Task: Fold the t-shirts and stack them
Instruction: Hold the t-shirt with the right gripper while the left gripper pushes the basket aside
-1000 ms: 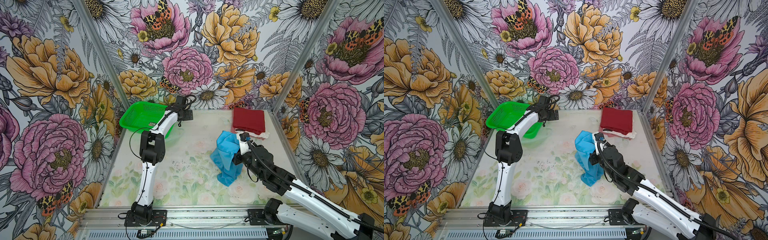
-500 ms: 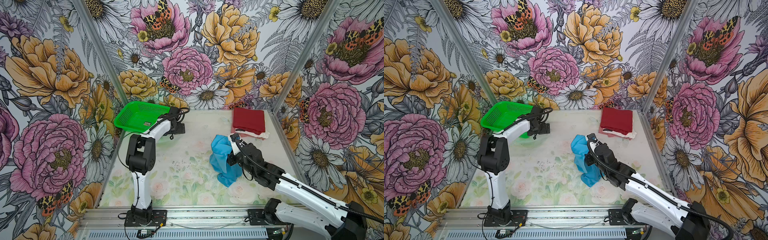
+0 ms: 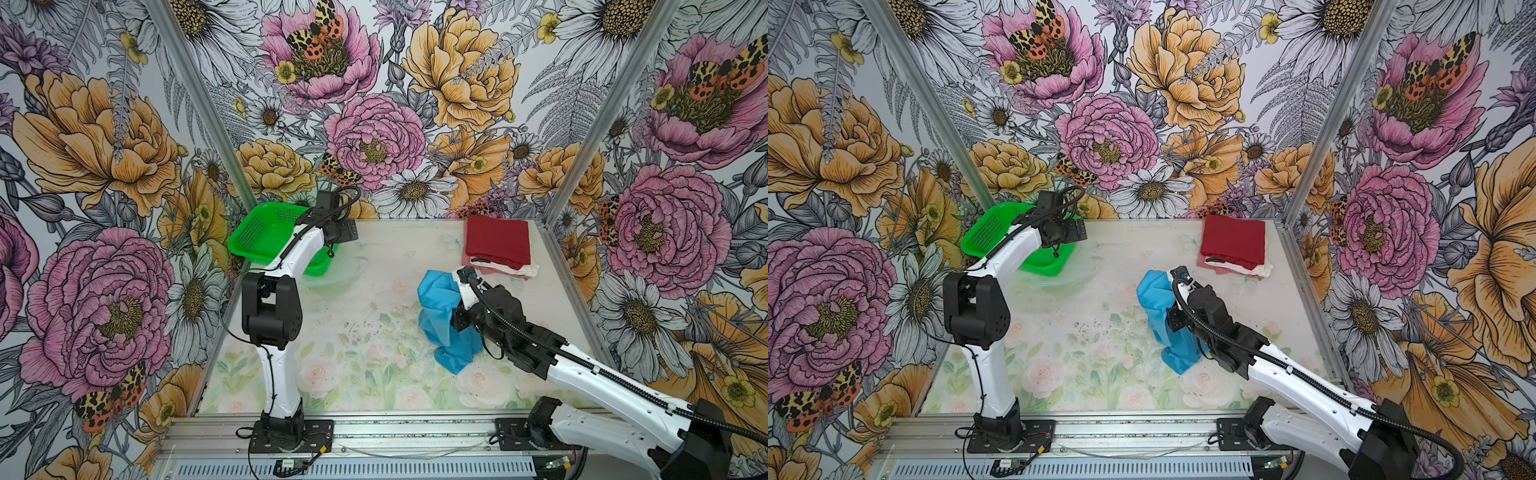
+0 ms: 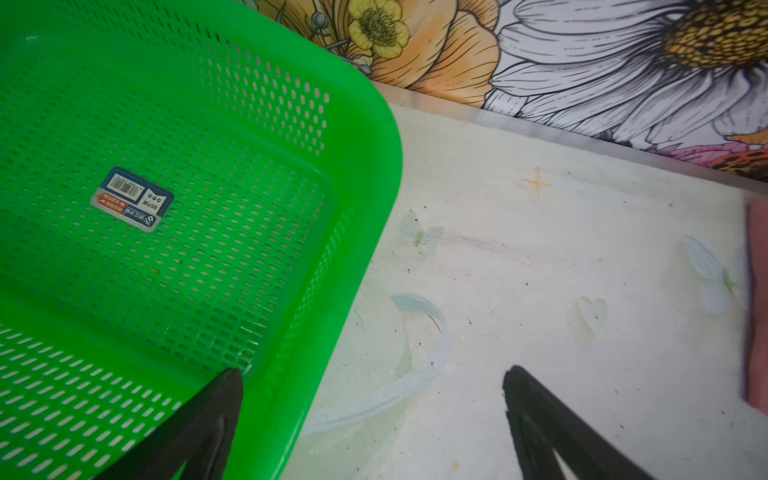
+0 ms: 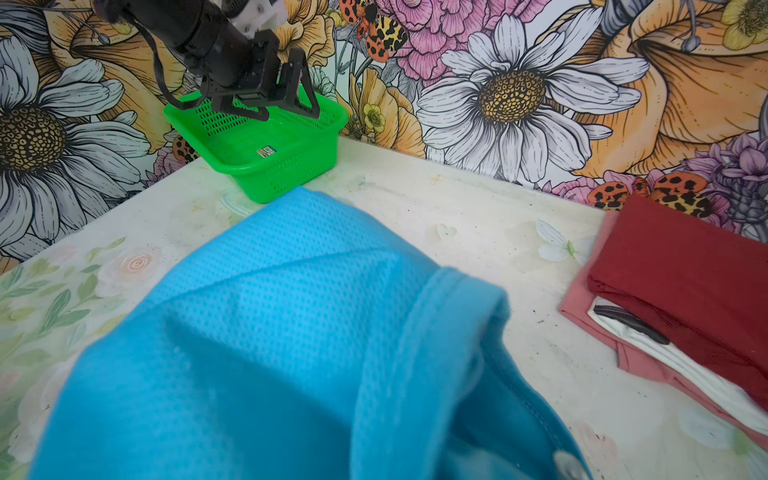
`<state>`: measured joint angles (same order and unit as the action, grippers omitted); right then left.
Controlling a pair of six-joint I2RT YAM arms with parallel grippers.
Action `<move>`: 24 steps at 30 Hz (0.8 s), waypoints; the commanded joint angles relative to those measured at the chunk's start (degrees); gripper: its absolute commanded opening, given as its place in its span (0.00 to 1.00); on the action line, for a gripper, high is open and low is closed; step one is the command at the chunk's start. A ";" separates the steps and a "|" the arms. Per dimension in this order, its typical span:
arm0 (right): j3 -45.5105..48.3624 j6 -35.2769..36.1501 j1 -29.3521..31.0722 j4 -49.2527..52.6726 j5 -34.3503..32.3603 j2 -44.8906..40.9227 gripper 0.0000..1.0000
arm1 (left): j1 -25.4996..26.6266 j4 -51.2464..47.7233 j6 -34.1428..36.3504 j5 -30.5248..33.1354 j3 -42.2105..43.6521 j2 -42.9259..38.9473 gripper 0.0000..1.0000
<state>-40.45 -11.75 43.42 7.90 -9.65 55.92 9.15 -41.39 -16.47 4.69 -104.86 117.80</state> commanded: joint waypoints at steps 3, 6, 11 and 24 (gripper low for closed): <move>0.58 -1.69 -0.35 -1.57 0.62 -2.47 0.00 | -1.27 -2.72 -0.19 -1.03 -0.59 3.07 0.99; 0.83 -1.76 -0.36 -1.66 0.59 -2.20 0.00 | 0.14 -2.70 -1.33 -1.44 4.12 0.78 0.99; -0.35 -0.84 -0.36 -1.91 1.73 0.33 0.00 | 6.40 -2.73 -1.64 -1.35 13.21 -5.78 0.99; -1.50 -1.00 -0.27 -8.07 8.00 6.72 0.00 | -0.79 -8.56 -7.58 1.04 51.60 -41.45 0.99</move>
<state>-39.92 -12.45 43.42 3.57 -4.14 61.47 16.10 -45.25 -20.12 1.61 -57.54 81.95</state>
